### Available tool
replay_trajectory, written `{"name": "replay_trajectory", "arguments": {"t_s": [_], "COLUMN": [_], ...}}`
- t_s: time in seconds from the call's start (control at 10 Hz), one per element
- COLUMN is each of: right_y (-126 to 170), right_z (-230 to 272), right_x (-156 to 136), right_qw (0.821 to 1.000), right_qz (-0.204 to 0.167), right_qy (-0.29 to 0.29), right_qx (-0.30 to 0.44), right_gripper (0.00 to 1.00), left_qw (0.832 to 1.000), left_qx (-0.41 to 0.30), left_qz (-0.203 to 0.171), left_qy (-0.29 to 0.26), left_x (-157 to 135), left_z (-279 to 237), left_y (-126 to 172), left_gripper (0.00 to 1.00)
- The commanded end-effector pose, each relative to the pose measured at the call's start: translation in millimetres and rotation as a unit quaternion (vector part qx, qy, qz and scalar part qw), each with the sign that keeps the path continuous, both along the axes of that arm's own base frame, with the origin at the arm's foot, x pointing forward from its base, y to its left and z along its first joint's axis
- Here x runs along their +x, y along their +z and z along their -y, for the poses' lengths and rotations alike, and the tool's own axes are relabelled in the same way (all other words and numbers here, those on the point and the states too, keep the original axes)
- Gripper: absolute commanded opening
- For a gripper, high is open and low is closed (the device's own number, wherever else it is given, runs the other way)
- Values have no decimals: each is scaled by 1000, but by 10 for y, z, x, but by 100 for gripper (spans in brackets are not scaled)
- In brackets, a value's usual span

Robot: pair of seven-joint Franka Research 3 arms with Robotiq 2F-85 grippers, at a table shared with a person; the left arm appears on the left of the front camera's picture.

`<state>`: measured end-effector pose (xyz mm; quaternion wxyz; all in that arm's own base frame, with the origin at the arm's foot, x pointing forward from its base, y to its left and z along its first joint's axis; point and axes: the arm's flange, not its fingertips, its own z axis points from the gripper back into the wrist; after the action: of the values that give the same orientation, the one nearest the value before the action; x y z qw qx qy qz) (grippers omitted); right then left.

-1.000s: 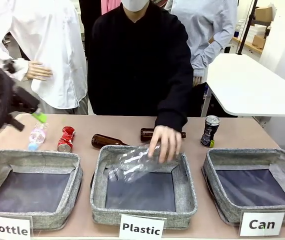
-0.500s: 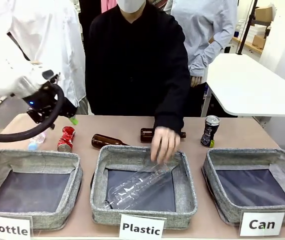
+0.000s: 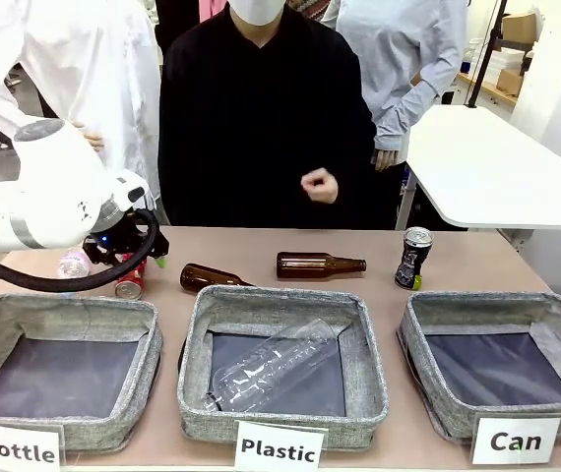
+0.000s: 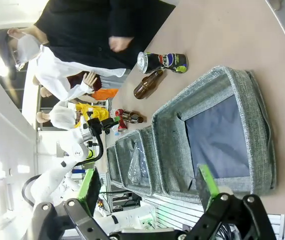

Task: Sort the can waste into the basket.
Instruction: Pick up the can waste from the table and place it in the right Fabric basket.

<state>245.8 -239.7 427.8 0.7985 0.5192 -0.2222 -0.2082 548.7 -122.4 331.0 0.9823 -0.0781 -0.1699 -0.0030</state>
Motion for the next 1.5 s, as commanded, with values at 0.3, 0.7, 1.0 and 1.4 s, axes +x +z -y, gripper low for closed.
{"name": "replay_trajectory", "arguments": {"t_s": [0.3,0.7,1.0,1.4], "right_y": [3,3,3,3], "right_z": [7,7,7,7], "right_x": [15,15,15,15], "right_qw": [1000,1000,1000,1000], "right_qz": [19,19,19,19], "right_qy": [1,1,1,1], "right_qx": [2,2,2,2], "right_gripper": [100,100,100,100], "left_qw": [998,995,994,995], "left_qx": [31,54,52,51], "left_qz": [-31,-74,-78,-75], "left_qy": [41,51,51,43], "left_x": [177,303,324,320], "left_z": [66,61,70,56], "left_y": [-46,-216,-229,-207], "left_gripper": [100,100,100,0]}}
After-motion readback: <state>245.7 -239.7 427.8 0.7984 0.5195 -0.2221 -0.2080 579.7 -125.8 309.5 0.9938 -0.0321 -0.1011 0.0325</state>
